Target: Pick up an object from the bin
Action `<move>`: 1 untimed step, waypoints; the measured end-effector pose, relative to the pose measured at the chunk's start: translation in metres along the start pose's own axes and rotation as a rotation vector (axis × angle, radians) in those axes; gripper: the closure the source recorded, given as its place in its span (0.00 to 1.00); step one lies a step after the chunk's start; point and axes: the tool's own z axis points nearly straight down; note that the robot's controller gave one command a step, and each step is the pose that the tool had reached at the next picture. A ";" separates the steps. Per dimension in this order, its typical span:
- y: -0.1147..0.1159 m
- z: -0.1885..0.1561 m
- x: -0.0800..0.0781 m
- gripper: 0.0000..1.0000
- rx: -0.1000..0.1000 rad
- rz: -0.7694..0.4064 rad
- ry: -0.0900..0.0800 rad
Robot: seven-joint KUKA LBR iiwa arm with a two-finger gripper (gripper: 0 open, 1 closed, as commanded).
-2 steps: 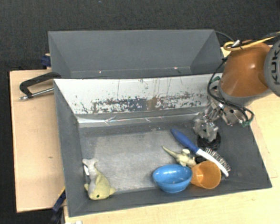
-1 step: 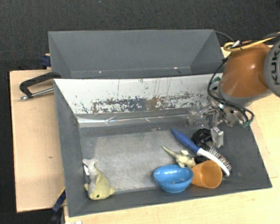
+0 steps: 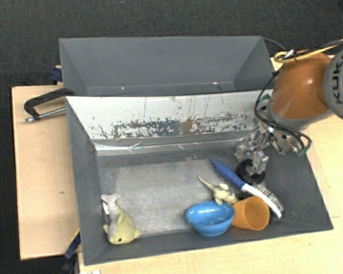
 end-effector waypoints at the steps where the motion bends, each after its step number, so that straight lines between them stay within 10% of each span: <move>1: 0.002 -0.136 -0.001 1.00 0.006 -0.034 -0.008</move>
Offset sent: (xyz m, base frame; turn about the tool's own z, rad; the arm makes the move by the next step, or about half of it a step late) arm -0.0044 0.0015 0.1292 -0.0361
